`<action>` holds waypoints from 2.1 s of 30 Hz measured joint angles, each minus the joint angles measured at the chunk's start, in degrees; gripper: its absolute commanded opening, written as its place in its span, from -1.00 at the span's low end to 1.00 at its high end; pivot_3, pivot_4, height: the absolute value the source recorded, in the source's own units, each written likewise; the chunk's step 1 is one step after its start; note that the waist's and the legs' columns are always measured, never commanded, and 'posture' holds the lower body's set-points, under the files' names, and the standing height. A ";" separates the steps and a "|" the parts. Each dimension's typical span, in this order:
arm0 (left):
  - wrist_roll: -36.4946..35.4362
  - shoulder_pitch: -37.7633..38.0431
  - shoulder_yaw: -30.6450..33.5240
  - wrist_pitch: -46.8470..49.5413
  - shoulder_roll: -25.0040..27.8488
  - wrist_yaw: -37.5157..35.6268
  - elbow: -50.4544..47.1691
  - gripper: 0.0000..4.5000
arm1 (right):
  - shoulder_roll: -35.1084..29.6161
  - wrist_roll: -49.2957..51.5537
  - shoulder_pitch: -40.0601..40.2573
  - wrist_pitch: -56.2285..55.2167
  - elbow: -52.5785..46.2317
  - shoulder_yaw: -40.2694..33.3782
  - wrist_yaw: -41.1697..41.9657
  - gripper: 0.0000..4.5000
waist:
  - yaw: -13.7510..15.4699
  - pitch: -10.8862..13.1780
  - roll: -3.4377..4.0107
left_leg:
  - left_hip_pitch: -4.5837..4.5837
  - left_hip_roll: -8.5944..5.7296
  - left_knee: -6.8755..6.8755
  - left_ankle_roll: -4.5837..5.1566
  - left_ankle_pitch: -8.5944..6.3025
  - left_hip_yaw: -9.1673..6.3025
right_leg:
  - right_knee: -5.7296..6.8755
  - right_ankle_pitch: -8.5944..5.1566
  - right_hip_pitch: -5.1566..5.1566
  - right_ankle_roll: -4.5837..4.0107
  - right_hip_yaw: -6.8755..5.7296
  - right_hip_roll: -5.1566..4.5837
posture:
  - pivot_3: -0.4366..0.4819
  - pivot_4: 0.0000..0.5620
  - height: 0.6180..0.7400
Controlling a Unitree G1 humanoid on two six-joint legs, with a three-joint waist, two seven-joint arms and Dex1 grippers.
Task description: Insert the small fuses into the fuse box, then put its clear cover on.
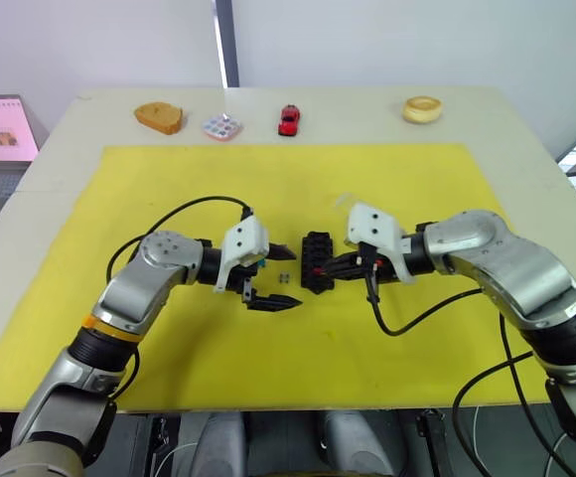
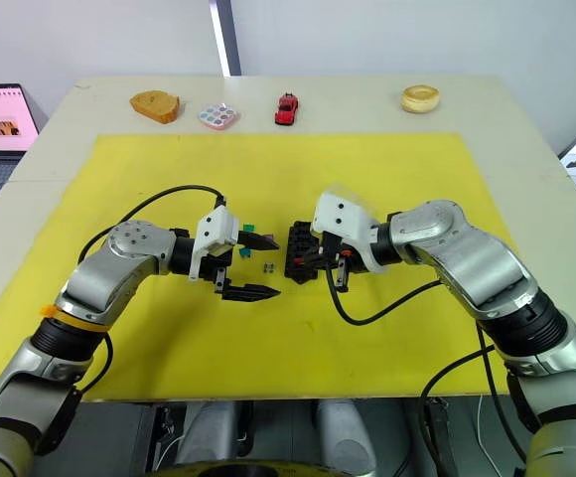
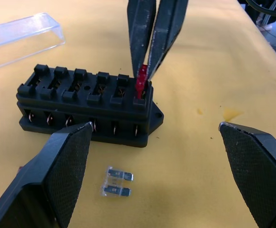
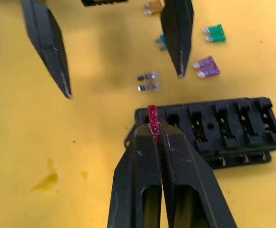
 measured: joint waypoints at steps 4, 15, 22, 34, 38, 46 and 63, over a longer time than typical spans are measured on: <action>0.00 0.01 0.01 -0.10 -0.01 0.06 -0.28 0.98 | 0.06 -0.66 0.83 -0.13 0.00 0.00 0.15 -1.00 | 0.00 0.00 0.00 | 0.00 0.00 0.00 0.00 0.00 0.00 | 0.00 0.00 0.00 0.00 0.00 0.00 | -0.05 -0.47 1.00; 0.02 0.01 0.01 -0.20 -0.58 0.17 -0.28 0.98 | 0.59 -2.63 1.98 -1.66 0.02 0.00 0.58 -1.00 | 0.00 0.00 0.00 | 0.00 0.00 0.03 0.00 0.00 0.00 | 0.05 0.00 0.00 0.01 0.00 0.00 | -0.05 -0.47 1.00; 0.14 0.01 0.01 -0.23 -0.68 0.26 -0.28 0.98 | 0.69 -4.21 3.10 -2.85 0.07 0.27 0.94 -1.00 | 0.00 -0.01 0.00 | 0.02 -0.01 0.05 0.00 0.00 -0.01 | 0.11 0.01 0.01 0.01 0.00 0.00 | -0.05 -0.47 1.00; 0.15 0.01 0.01 -0.23 -1.45 1.04 -0.28 0.98 | 1.00 -6.58 3.12 -5.65 2.01 1.27 1.69 -1.00 | -0.02 -0.03 -0.01 | 0.49 -0.01 0.05 0.00 0.00 -0.01 | 0.11 0.00 0.48 0.01 0.00 0.00 | -0.05 -0.47 1.00; 0.14 0.01 0.05 -0.14 -1.44 1.22 -0.28 1.00 | 1.08 -6.41 3.10 -4.86 2.06 1.06 1.99 -0.71 | -0.03 -0.03 -0.01 | 0.69 -0.01 0.03 0.03 -0.02 -0.01 | 0.06 0.00 0.71 0.01 0.00 0.01 | -0.05 -0.47 1.00; 0.12 0.01 0.20 0.00 -1.36 1.31 -0.28 1.00 | 2.44 -5.73 2.56 -2.77 2.75 -0.28 2.33 0.32 | -0.02 -0.02 0.00 | 0.69 -0.01 0.03 0.03 -0.02 -0.04 | 0.06 -0.01 0.71 0.01 -0.02 0.01 | -0.05 -0.47 1.00; 0.16 -0.01 0.35 0.01 -1.30 1.44 -0.15 1.00 | 5.00 -1.77 -0.35 1.32 3.00 -4.76 1.12 -0.98 | -0.03 -0.02 0.00 | 0.68 -0.01 0.02 0.04 -0.02 -0.05 | 0.05 0.00 0.71 0.01 -0.02 0.01 | -0.05 -0.47 1.00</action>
